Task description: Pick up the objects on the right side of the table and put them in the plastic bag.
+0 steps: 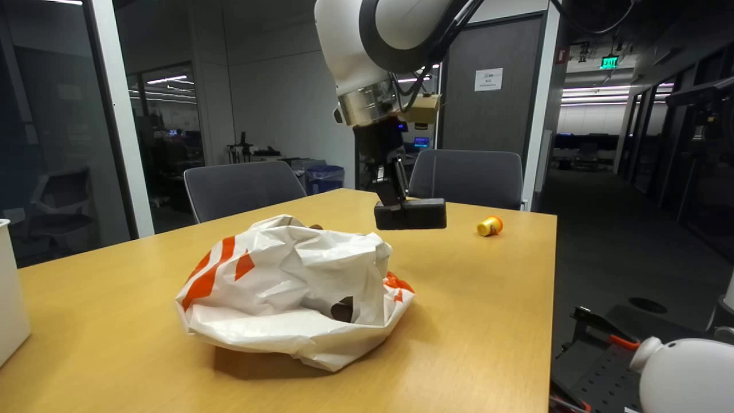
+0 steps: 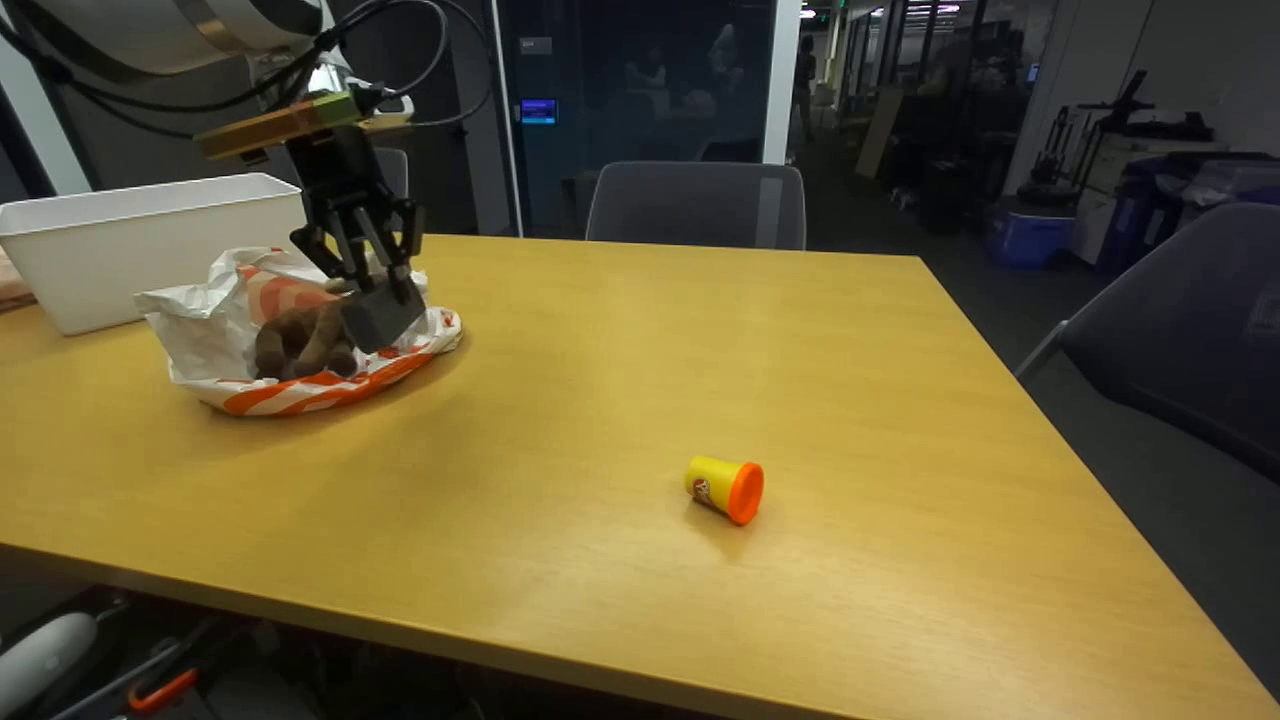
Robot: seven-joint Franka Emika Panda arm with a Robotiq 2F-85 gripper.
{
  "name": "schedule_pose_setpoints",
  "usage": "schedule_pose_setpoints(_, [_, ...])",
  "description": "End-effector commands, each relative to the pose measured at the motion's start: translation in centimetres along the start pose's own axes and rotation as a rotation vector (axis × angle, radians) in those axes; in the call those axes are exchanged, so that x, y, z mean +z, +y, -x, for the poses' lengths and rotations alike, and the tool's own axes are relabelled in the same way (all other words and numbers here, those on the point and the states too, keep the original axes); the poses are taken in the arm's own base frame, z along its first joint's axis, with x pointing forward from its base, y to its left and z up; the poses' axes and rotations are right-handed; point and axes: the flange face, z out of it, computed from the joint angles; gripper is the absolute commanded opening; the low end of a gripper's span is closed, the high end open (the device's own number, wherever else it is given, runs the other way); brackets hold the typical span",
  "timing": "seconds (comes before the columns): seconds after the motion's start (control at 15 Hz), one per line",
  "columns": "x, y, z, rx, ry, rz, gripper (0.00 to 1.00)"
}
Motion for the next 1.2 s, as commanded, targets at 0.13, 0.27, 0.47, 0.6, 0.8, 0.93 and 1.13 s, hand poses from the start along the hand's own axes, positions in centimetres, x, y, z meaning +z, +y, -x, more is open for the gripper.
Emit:
schedule_pose_setpoints(0.13, [-2.7, -1.7, -2.2, -0.166, 0.162, -0.017, 0.18])
schedule_pose_setpoints(0.27, [-3.8, -2.3, -3.0, -0.213, 0.232, -0.058, 0.18])
schedule_pose_setpoints(0.47, [-4.9, -3.3, -4.0, -0.256, 0.262, -0.200, 0.18])
schedule_pose_setpoints(0.6, [-5.1, -4.2, -4.2, -0.294, 0.266, -0.272, 0.19])
schedule_pose_setpoints(0.8, [-3.6, -5.5, -4.7, -0.348, 0.254, -0.337, 0.19])
schedule_pose_setpoints(0.93, [-1.7, -8.2, -5.6, -0.358, 0.212, -0.387, 0.18])
schedule_pose_setpoints(1.13, [0.8, -11.3, -6.7, -0.379, 0.161, -0.446, 0.18])
